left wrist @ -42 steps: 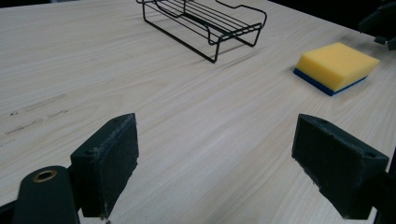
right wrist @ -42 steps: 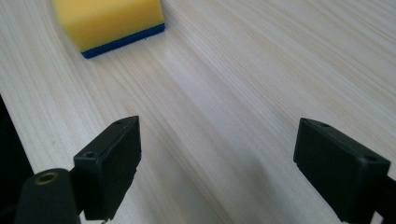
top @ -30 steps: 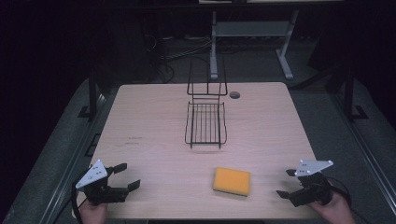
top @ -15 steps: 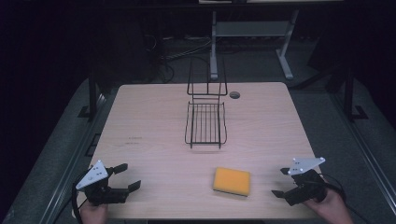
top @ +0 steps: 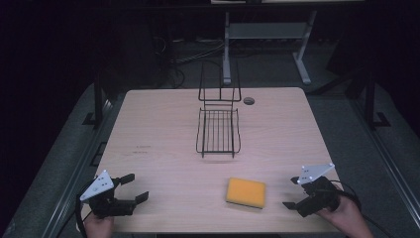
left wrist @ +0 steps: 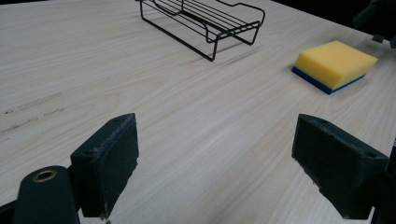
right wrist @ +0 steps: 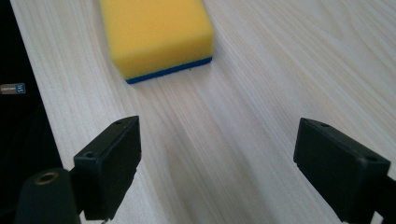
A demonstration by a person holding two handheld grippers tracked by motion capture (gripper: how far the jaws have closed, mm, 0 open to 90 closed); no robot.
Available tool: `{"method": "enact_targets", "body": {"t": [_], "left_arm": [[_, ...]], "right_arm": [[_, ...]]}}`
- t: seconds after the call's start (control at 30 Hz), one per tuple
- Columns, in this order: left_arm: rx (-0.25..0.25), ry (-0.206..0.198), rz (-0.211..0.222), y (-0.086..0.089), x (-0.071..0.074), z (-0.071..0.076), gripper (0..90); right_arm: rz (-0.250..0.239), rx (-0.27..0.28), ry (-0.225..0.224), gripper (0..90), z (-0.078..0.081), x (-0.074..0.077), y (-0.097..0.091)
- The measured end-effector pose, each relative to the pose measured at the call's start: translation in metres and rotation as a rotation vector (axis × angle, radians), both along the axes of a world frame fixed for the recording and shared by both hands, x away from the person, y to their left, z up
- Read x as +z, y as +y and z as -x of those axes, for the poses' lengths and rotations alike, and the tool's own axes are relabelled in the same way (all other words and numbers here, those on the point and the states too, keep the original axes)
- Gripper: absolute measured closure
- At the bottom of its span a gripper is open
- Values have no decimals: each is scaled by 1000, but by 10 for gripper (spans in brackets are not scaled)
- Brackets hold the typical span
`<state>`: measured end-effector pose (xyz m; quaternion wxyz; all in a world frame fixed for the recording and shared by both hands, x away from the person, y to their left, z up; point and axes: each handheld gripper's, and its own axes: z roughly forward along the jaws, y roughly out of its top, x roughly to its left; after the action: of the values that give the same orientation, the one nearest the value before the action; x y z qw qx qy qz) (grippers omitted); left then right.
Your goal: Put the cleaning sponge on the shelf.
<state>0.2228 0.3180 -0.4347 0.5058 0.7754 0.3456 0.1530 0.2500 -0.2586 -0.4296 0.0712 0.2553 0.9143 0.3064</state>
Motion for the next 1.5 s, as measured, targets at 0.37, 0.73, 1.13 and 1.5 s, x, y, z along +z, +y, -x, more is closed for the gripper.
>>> {"method": "enact_targets", "body": {"t": [0.37, 0.73, 1.13, 1.5], "left_arm": [[-1, 0, -1, 0, 0, 0, 140], [-2, 1, -1, 0, 0, 0, 140], [2, 0, 1, 1, 0, 0, 140], [5, 1, 6, 2, 1, 1, 140]], "right_arm": [[30, 43, 19, 145, -6, 3, 12], [51, 84, 33, 145, -11, 5, 23], [64, 137, 41, 145, -17, 12, 39], [76, 191, 42, 145, -24, 17, 56]]}}
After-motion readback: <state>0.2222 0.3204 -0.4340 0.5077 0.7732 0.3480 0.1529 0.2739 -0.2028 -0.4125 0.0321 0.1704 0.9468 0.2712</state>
